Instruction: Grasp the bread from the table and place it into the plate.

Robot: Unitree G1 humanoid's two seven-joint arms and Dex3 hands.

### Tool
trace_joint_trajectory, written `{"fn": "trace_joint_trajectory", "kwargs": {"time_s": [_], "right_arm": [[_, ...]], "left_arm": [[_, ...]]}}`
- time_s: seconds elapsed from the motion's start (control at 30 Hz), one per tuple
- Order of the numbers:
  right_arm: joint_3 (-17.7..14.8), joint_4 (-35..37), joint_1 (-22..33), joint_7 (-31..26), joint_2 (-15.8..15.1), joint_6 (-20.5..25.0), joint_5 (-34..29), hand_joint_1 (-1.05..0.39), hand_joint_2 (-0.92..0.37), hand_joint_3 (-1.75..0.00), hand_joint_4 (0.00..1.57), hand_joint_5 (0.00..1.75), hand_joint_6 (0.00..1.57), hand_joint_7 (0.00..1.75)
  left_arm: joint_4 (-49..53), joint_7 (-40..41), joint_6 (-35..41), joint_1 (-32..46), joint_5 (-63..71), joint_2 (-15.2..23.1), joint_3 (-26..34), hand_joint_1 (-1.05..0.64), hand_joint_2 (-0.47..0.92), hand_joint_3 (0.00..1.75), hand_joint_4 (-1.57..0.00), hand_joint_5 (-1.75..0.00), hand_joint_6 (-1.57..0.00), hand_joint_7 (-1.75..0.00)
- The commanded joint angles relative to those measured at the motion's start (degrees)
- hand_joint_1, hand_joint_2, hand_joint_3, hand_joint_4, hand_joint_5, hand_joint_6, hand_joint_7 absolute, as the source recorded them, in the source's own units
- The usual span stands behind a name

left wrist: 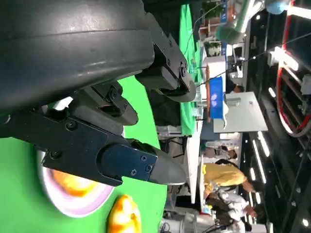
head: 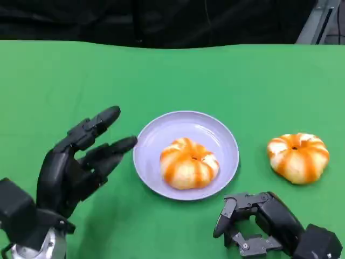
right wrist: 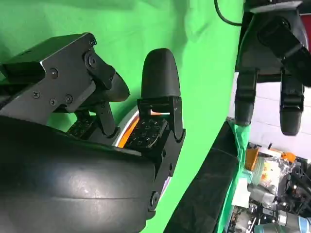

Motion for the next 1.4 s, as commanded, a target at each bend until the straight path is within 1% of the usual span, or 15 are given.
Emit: {"fn": "trace_joint_trajectory", "kwargs": {"time_s": [0.03, 0.3, 0.6, 0.97, 1.07, 1.1, 1.13, 1.17, 1.2, 1.23, 1.3, 1.4], "right_arm": [[-0.6, 0.2, -0.2, 0.4, -0.8, -0.5, 0.8, 0.14, -0.53, -1.13, 1.01, 1.37, 0.98, 1.08], [-0.7, 0.1, -0.1, 1.0, -1.0, 0.1, 1.5, 0.13, -0.54, -1.12, 1.01, 1.37, 0.98, 1.07], [-0.7, 0.2, -0.1, 1.0, -0.9, -0.4, 1.3, 0.12, -0.54, -1.11, 1.01, 1.37, 0.98, 1.06], [-0.7, 0.2, -0.1, 1.0, -0.8, -0.4, 1.4, 0.12, -0.54, -1.12, 1.01, 1.38, 0.98, 1.06], [-0.7, 0.3, -0.3, 1.0, -0.6, -0.4, 1.5, 0.13, -0.54, -1.12, 1.01, 1.37, 0.99, 1.06], [-0.7, 0.1, -0.2, 1.0, -0.7, -0.2, 1.5, 0.12, -0.54, -1.11, 1.01, 1.36, 0.99, 1.06], [-0.7, -0.1, -0.1, 1.0, -0.7, -0.1, 1.5, 0.12, -0.54, -1.11, 1.01, 1.36, 0.98, 1.06], [-0.7, -0.3, 0.0, 0.9, -0.7, 0.2, 1.4, 0.11, -0.54, -1.11, 1.01, 1.36, 0.98, 1.06], [-0.7, -0.4, 0.1, 0.8, -0.8, 0.2, 1.3, 0.12, -0.54, -1.11, 1.01, 1.36, 0.98, 1.06], [-0.6, -0.4, 0.1, 0.7, -0.8, 0.3, 1.2, 0.12, -0.54, -1.11, 1.01, 1.36, 0.98, 1.06], [-0.6, -0.5, 0.1, 0.6, -0.9, 0.3, 1.1, 0.12, -0.54, -1.11, 1.01, 1.36, 0.99, 1.05], [-0.6, -0.5, 0.1, 0.6, -0.9, 0.3, 1.1, 0.12, -0.54, -1.11, 1.01, 1.36, 0.99, 1.05]], "left_arm": [[-0.7, -1.5, -0.4, 1.8, -0.8, 1.0, 1.3, -0.67, 0.92, 0.16, -0.85, -0.01, -0.59, -0.01], [0.5, -3.9, -1.3, 4.5, -0.9, 0.4, 1.6, -0.68, 0.92, 0.14, -0.86, -0.01, -0.6, -0.01], [1.3, -6.4, -2.1, 6.5, -0.9, 0.6, 1.8, -0.7, 0.92, 0.13, -0.87, -0.01, -0.61, -0.01], [1.5, -6.9, -2.4, 6.6, -0.9, 0.4, 2.1, -0.7, 0.92, 0.13, -0.88, -0.01, -0.61, -0.01], [1.6, -8.1, 0.5, 7.7, -1.6, 1.8, 2.2, -0.6, 0.92, 0.11, -0.85, -0.01, -0.63, -0.01], [1.9, -8.6, 1.2, 8.3, -1.6, 2.1, 2.1, -0.52, 0.92, 0.1, -0.85, -0.01, -0.63, -0.01], [2.1, -8.8, 1.5, 8.7, -1.6, 2.2, 2.1, -0.36, 0.92, 0.08, -0.86, -0.01, -0.63, -0.01], [2.4, -9.2, 1.7, 9.0, -1.6, 2.3, 2.1, -0.28, 0.92, 0.06, -0.86, -0.01, -0.63, -0.01], [2.6, -9.4, 1.8, 9.3, -1.5, 2.3, 2.0, -0.16, 0.92, 0.07, -0.86, -0.01, -0.64, -0.01], [2.7, -9.5, 1.8, 9.4, -1.5, 2.3, 2.1, -0.09, 0.92, 0.08, -0.86, -0.01, -0.64, -0.01], [2.7, -9.6, 1.9, 9.5, -1.4, 2.2, 2.1, -0.04, 0.92, 0.1, -0.86, 0.0, -0.65, -0.01], [2.7, -9.7, 1.9, 9.5, -1.4, 2.2, 2.2, -0.03, 0.92, 0.1, -0.86, 0.0, -0.65, -0.01]]}}
